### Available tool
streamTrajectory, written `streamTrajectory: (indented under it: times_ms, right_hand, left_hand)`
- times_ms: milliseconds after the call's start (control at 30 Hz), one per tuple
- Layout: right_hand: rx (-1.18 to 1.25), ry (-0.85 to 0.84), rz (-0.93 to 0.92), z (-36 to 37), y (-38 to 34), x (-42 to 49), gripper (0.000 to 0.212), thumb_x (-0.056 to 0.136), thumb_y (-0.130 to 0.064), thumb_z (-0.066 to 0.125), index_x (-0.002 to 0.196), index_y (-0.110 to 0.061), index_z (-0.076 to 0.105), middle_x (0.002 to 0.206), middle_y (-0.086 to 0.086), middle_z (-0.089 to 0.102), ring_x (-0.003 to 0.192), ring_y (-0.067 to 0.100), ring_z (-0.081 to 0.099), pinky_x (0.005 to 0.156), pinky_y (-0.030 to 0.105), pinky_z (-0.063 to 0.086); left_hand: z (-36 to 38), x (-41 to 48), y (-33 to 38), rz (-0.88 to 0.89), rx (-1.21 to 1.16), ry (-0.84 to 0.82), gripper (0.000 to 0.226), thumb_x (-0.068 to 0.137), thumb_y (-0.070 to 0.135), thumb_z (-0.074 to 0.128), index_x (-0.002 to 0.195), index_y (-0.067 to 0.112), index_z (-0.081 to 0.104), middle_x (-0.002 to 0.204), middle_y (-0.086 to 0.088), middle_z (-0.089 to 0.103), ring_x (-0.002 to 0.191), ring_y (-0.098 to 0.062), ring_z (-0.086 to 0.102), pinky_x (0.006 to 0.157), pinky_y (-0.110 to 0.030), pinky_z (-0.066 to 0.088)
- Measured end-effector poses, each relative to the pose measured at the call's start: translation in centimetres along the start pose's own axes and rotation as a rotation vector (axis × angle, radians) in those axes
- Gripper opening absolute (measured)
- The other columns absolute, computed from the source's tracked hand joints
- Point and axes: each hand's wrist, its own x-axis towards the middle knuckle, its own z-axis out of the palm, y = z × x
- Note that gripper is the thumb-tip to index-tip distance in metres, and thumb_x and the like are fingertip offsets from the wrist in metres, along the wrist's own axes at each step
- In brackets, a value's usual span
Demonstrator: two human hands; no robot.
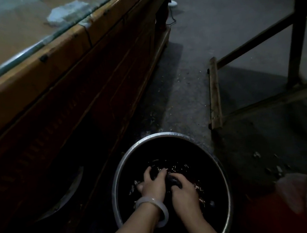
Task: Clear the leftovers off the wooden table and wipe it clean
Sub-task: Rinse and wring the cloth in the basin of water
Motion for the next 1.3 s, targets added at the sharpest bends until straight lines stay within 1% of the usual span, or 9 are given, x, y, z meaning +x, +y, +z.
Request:
streamTrajectory:
  times_ms: [200,467,600,733,800,967,1067,1167,1300]
  right_hand:
    - [0.119,0.027,-0.256,0.1,-2.8,-3.0,0.028,0.065,-0.041,0.050,0.076,-0.024,0.069,0.084,-0.002,0.067,0.081,0.012,0.062,0.075,0.032,0.050]
    - [-0.303,0.087,-0.306,-0.7,-3.5,-1.1,0.033,0.097,-0.045,0.043,0.080,-0.022,0.059,0.085,-0.003,0.066,0.080,0.017,0.061,0.069,0.031,0.047]
    - [-0.415,0.098,-0.204,-1.8,-2.4,0.6,0.037,0.099,-0.045,0.037,0.080,-0.023,0.060,0.087,0.001,0.068,0.083,0.020,0.064,0.074,0.033,0.050]
    - [-0.611,0.140,-0.190,-2.5,-0.7,2.2,0.041,0.101,-0.047,0.036,0.103,-0.018,0.065,0.109,0.006,0.063,0.102,0.025,0.061,0.083,0.037,0.050]
    - [-0.652,0.173,-0.182,-2.8,0.3,2.4,0.039,0.101,-0.047,0.039,0.119,-0.020,0.061,0.126,0.007,0.052,0.118,0.025,0.049,0.091,0.038,0.047]
    - [-0.775,-0.010,-0.037,-1.5,2.0,1.1,0.064,0.094,-0.057,0.047,0.151,-0.043,0.022,0.156,0.011,0.007,0.143,0.030,0.009,0.111,0.050,0.027]
    - [-0.545,-0.073,-0.005,-0.1,1.4,0.2,0.046,0.092,-0.039,0.061,0.136,-0.039,0.047,0.147,0.010,0.016,0.132,0.028,0.022,0.105,0.034,0.036]
    - [-0.167,-0.112,-0.114,0.1,0.5,-0.5,0.019,0.091,-0.014,0.065,0.103,-0.028,0.066,0.129,0.004,0.039,0.101,0.002,0.047,0.076,0.001,0.038]
    - [0.060,-0.093,-0.354,-0.8,-1.7,-2.1,0.024,0.081,-0.020,0.074,0.069,-0.035,0.060,0.095,-0.006,0.055,0.082,-0.002,0.055,0.070,0.007,0.040]
  left_hand:
    - [-1.3,1.7,0.7,-0.190,-0.412,-0.228,0.079,0.055,0.074,0.069,0.110,0.017,0.068,0.115,-0.013,0.067,0.108,-0.030,0.062,0.104,-0.043,0.042]
    - [-1.1,0.3,1.1,0.105,0.060,-0.158,0.040,0.101,0.026,0.040,0.132,0.004,0.051,0.136,-0.014,0.052,0.125,-0.026,0.050,0.079,-0.015,0.043]
    - [-0.6,-0.4,1.2,0.108,0.166,-0.133,0.040,0.093,0.039,0.049,0.120,0.011,0.060,0.116,-0.012,0.064,0.107,-0.027,0.059,0.093,-0.030,0.044]
    - [-0.8,-0.2,0.0,0.254,0.245,-0.135,0.005,0.088,0.019,0.061,0.089,0.017,0.065,0.102,-0.012,0.066,0.093,-0.025,0.063,0.081,-0.031,0.052]
    - [-1.5,0.8,-1.0,0.295,0.274,-0.056,0.025,0.079,0.003,0.066,0.078,0.027,0.063,0.114,-0.010,0.058,0.097,-0.021,0.061,0.077,-0.023,0.050]
    - [-2.1,0.2,-0.8,0.074,0.245,0.082,0.057,0.085,0.013,0.062,0.133,0.037,0.045,0.137,-0.012,0.032,0.117,-0.032,0.049,0.097,-0.030,0.042]
    - [-1.0,-0.4,-1.2,-0.027,0.186,-0.056,0.064,0.089,0.042,0.057,0.146,0.040,0.025,0.147,-0.017,0.029,0.128,-0.034,0.041,0.106,-0.035,0.035]
    - [-0.7,-0.5,-0.2,-0.074,-0.011,-0.177,0.059,0.087,0.058,0.051,0.136,0.026,0.046,0.136,-0.014,0.049,0.120,-0.028,0.050,0.104,-0.038,0.038]
    - [-1.7,-0.2,1.9,-0.225,-0.373,-0.368,0.062,0.084,0.056,0.052,0.121,0.007,0.059,0.099,-0.018,0.066,0.091,-0.028,0.060,0.098,-0.040,0.041]
